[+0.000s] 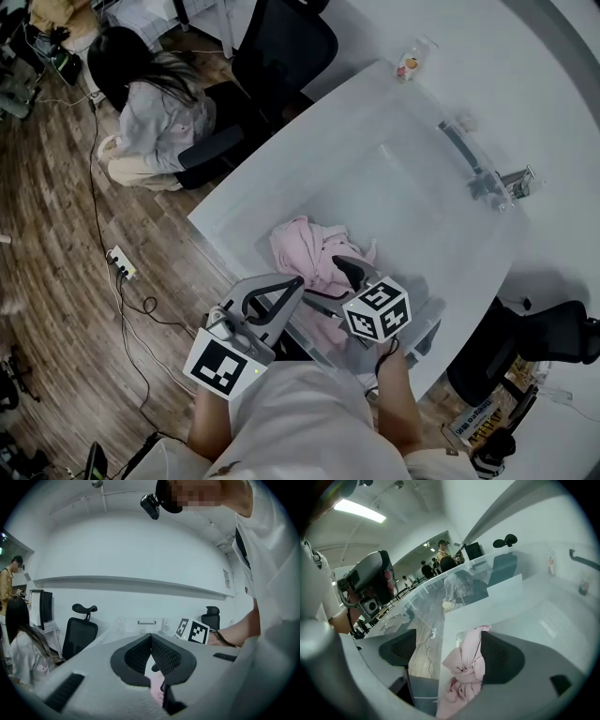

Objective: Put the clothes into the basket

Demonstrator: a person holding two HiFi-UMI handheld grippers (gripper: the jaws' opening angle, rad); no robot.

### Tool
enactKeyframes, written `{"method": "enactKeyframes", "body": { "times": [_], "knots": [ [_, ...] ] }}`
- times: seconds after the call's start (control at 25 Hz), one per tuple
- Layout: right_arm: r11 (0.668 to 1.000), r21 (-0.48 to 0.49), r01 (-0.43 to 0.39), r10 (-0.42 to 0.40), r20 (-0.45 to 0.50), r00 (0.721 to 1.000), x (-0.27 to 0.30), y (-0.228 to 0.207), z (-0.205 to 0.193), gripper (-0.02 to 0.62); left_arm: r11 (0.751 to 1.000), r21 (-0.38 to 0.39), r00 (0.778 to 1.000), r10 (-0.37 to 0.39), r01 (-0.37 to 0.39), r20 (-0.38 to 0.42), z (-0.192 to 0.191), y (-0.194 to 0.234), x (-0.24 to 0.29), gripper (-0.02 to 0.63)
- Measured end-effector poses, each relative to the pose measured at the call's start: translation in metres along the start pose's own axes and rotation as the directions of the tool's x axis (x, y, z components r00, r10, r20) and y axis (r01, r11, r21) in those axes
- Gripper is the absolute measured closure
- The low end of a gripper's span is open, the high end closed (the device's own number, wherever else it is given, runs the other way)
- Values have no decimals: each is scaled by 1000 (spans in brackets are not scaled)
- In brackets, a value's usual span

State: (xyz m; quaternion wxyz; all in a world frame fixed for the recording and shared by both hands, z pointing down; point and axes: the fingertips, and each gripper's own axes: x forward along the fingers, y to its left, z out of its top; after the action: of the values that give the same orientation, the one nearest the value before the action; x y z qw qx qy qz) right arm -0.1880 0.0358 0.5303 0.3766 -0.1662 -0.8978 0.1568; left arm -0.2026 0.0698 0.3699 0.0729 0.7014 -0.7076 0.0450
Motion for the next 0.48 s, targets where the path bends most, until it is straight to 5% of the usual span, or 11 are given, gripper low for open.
{"method": "enactKeyframes", "body": {
  "times": [0.48],
  "knots": [
    [998,-62,2,5,109,994,-20,12,12,163,999,-36,1000,-11,11,-12,0,-7,4,600]
  ]
}}
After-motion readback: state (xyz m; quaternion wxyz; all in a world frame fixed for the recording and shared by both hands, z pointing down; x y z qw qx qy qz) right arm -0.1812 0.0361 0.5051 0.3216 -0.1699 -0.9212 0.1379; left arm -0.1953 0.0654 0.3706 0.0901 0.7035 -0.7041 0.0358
